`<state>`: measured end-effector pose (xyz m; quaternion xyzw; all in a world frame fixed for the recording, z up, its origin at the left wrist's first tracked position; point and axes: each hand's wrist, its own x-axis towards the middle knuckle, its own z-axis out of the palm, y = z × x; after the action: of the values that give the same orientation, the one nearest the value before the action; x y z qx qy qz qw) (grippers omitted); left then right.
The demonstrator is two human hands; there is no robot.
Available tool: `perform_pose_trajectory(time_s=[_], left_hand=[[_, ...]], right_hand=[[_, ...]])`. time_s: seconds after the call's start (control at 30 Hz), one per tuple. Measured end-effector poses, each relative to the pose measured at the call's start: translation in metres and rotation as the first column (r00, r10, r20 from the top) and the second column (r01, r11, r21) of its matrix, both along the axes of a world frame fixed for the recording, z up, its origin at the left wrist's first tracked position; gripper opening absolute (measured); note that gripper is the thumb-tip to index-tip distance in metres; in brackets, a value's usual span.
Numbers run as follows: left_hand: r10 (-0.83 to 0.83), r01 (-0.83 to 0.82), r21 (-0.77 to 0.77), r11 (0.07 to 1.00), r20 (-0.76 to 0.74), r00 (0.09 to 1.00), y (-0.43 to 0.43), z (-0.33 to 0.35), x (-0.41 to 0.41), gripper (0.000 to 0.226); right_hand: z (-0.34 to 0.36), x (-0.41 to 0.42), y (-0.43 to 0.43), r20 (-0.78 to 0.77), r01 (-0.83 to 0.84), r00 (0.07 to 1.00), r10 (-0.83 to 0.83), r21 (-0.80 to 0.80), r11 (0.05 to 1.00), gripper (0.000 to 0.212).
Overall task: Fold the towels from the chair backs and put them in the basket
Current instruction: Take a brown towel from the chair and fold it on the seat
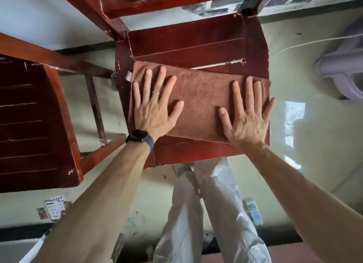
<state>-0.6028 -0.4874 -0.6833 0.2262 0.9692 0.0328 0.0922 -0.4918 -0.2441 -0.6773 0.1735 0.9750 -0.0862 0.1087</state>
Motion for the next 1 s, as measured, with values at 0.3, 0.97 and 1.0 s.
perform_pose_trajectory(time_s=[0.3,0.97,1.0], left_hand=[[-0.427,0.422,-0.175,0.889,0.011,0.904,0.09,0.045,-0.083,0.058],[0.581,-0.967,-0.026,0.252,0.803,0.13,0.047,0.072,0.158,0.016],[0.528,-0.981,-0.038,0.192,0.846,0.07,0.043,0.075,0.159,0.015]], right_hand=[[0.066,0.084,-0.058,0.336,0.169,0.932,-0.136,-0.072,0.983,0.084],[0.057,0.057,0.026,0.55,0.762,0.648,-0.528,-0.452,0.464,0.021],[0.06,0.061,0.027,0.557,0.776,0.63,-0.541,-0.484,0.405,0.017]])
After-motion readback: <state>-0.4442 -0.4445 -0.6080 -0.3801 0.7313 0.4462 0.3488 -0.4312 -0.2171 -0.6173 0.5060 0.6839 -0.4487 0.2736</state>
